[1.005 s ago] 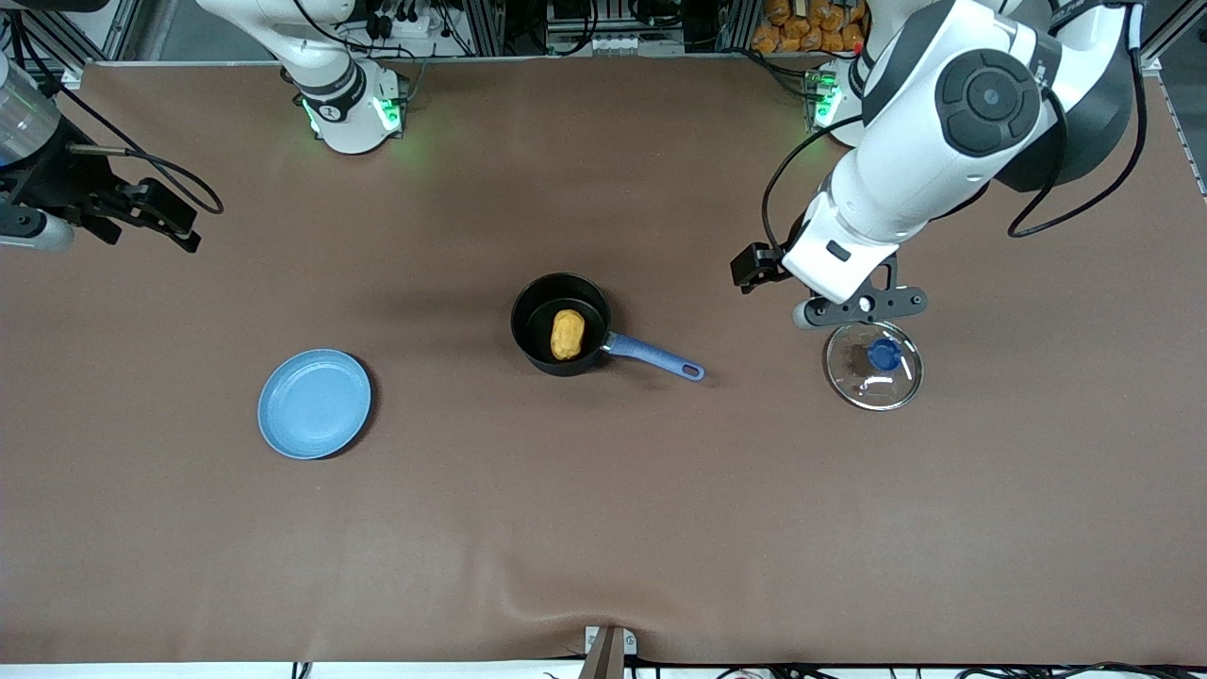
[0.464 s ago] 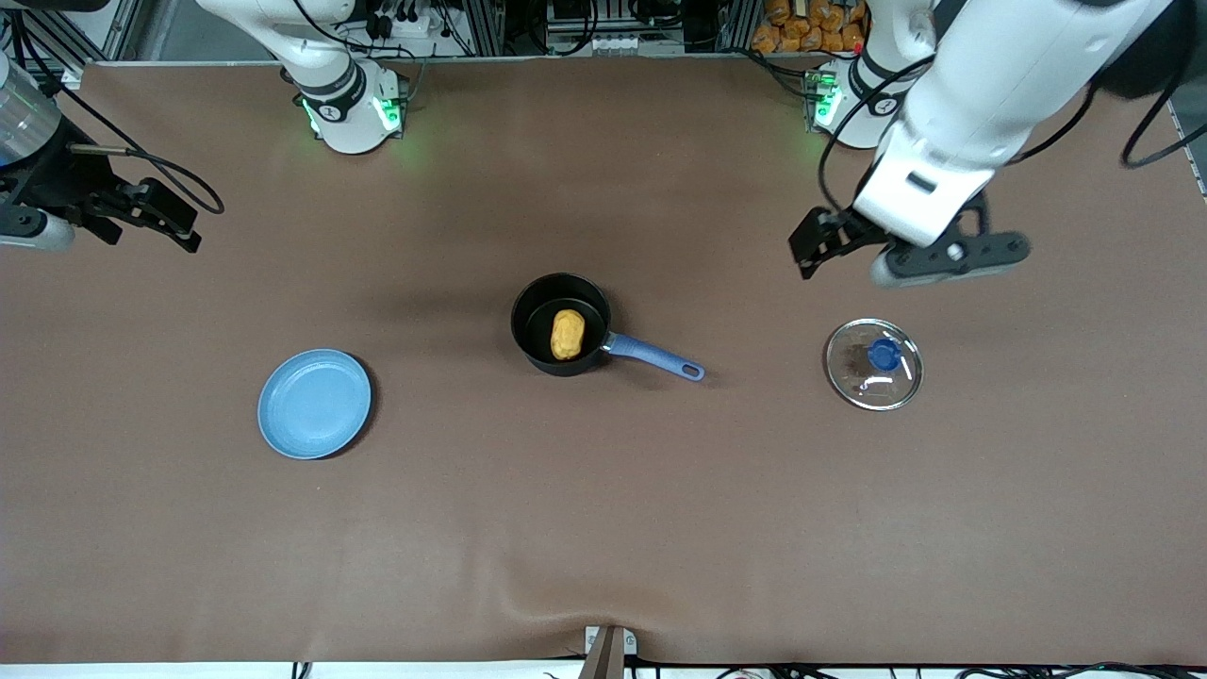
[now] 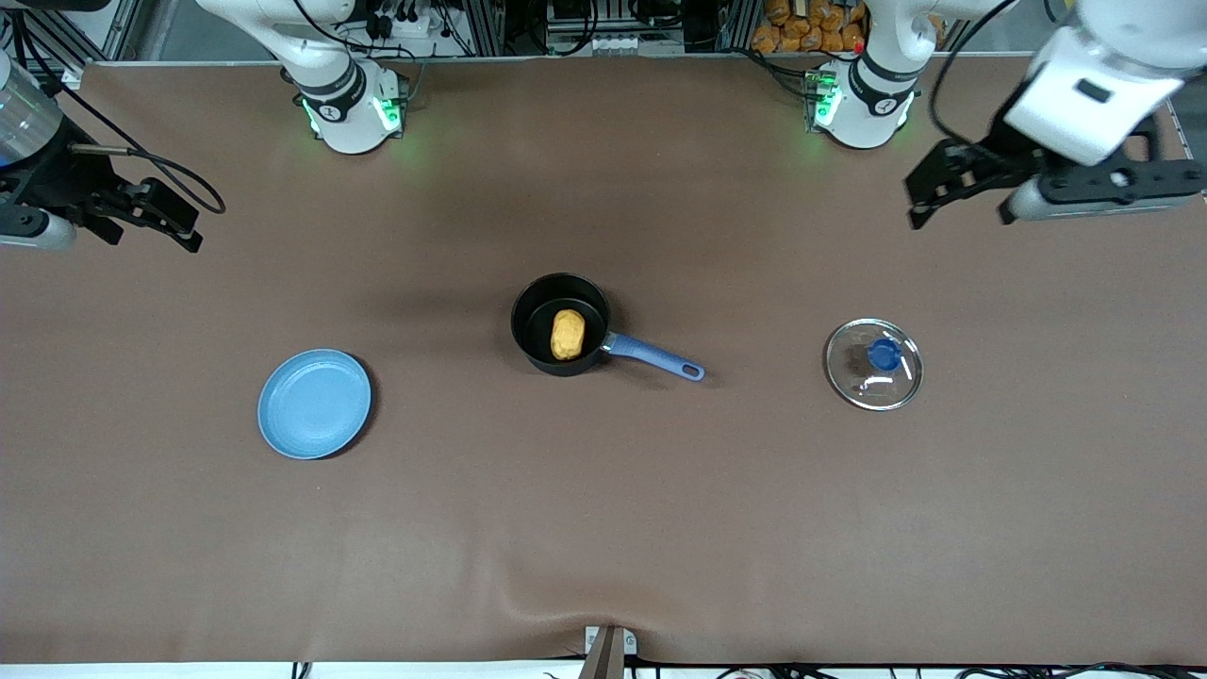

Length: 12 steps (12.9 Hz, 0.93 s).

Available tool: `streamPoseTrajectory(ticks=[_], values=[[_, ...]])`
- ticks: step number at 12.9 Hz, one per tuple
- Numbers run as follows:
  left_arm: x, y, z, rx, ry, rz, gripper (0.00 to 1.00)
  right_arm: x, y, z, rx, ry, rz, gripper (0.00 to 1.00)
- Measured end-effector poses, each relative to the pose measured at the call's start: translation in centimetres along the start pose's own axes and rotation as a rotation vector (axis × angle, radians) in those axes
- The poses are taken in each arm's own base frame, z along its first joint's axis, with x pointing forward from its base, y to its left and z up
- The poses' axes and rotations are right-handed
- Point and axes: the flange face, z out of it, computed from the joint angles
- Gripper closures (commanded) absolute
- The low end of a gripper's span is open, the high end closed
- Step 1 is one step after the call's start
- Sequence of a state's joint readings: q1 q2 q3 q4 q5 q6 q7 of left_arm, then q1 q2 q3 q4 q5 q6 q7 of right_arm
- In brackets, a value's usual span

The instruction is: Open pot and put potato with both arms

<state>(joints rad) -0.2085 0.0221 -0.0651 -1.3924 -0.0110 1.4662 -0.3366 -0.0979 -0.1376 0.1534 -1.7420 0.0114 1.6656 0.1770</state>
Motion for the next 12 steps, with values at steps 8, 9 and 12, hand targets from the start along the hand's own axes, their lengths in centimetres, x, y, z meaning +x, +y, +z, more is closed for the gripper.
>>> streamPoseTrajectory(ticks=[8, 9, 12], values=[[-1.9, -8.0, 0.6, 0.017, -0.039, 0.042, 0.0, 0.0, -0.1, 0.0, 0.0, -0.001, -0.002, 0.0], [-2.5, -8.5, 0.8, 0.018, -0.035, 0.045, 0.0, 0.0, -0.2, 0.0, 0.0, -0.001, -0.002, 0.0], [-4.1, -8.5, 0.8, 0.023, -0.025, 0.052, 0.0, -0.1, -0.3, 0.0, 0.001, -0.001, -0.003, 0.0]])
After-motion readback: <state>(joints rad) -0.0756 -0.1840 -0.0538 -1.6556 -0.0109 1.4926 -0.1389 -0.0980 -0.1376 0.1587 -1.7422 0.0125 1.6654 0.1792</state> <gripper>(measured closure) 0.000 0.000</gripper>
